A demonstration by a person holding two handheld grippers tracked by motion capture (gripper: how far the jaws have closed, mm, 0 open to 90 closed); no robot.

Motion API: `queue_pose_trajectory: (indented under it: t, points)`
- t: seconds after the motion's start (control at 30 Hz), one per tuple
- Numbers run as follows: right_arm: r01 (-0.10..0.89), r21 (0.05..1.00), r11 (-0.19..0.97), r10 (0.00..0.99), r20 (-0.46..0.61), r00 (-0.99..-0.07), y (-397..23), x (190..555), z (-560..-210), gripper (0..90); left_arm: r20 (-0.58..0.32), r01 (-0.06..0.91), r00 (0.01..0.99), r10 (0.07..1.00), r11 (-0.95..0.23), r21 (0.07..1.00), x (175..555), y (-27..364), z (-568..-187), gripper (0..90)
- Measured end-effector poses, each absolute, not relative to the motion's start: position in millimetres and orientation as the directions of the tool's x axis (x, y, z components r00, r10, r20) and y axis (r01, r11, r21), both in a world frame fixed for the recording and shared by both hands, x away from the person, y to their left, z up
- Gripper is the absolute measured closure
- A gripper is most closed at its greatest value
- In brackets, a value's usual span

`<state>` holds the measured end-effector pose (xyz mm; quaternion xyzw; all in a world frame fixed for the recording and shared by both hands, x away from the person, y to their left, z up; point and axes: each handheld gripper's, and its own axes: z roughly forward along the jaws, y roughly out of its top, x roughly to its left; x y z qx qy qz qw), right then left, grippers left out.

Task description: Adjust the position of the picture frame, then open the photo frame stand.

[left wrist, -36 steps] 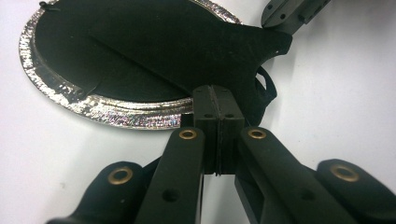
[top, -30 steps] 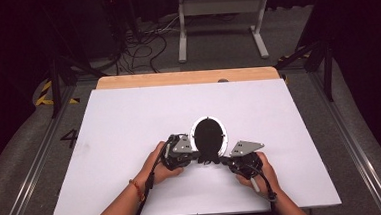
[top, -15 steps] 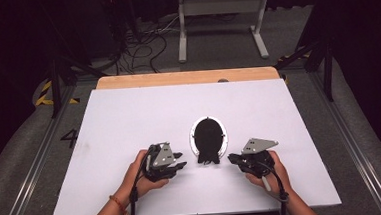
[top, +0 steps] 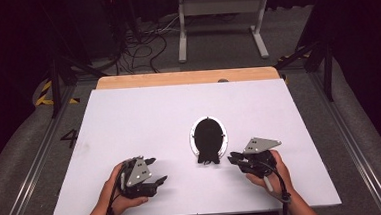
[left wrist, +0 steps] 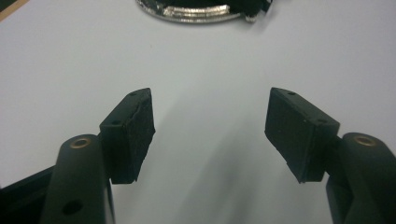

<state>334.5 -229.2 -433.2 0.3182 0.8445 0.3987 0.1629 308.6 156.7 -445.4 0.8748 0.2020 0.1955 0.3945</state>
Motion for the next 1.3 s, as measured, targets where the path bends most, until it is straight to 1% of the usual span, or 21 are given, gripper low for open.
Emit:
queue_pose_trajectory:
  t: [0.13, 0.2, 0.33, 0.43, 0.53, 0.73, 0.93, 1.17, 1.3]
  points:
    - [0.413, 0.781, 0.469, 0.671, -0.011, -0.741, -233, 335, -432, 77.6, 0.149, 0.229, 0.829, 0.539, -0.570, 0.789, 304, 171, -447, 30.4]
    - [0.416, 0.783, 0.462, 0.673, -0.005, -0.740, -234, 334, -432, 76.6, 0.100, 0.248, 0.825, 0.557, -0.515, 0.820, 307, 175, -443, 29.1]
    - [0.417, 0.784, 0.459, 0.670, 0.003, -0.743, -233, 335, -430, 74.5, 0.074, 0.270, 0.823, 0.563, -0.503, 0.821, 309, 175, -447, 26.3]
    - [0.417, 0.783, 0.461, 0.667, 0.004, -0.745, -230, 336, -431, 72.5, 0.076, 0.278, 0.825, 0.561, -0.518, 0.809, 309, 173, -452, 24.3]
    - [0.415, 0.776, 0.475, 0.655, 0.003, -0.756, -226, 336, -433, 71.9, 0.111, 0.254, 0.830, 0.547, -0.547, 0.797, 307, 170, -455, 22.2]
    - [0.407, 0.770, 0.492, 0.636, 0.001, -0.772, -219, 334, -435, 70.0, 0.092, 0.274, 0.826, 0.555, -0.539, 0.797, 310, 172, -457, 20.3]
    - [0.412, 0.775, 0.479, 0.639, 0.013, -0.769, -220, 335, -434, 68.6, 0.096, 0.275, 0.828, 0.552, -0.550, 0.788, 311, 172, -459, 19.5]
    - [0.426, 0.773, 0.470, 0.639, 0.034, -0.768, -219, 335, -436, 68.8, 0.098, 0.282, 0.825, 0.557, -0.554, 0.784, 312, 172, -459, 18.0]
    - [0.410, 0.764, 0.499, 0.623, 0.013, -0.782, -213, 333, -438, 72.9, 0.111, 0.269, 0.826, 0.553, -0.559, 0.784, 312, 171, -458, 19.0]
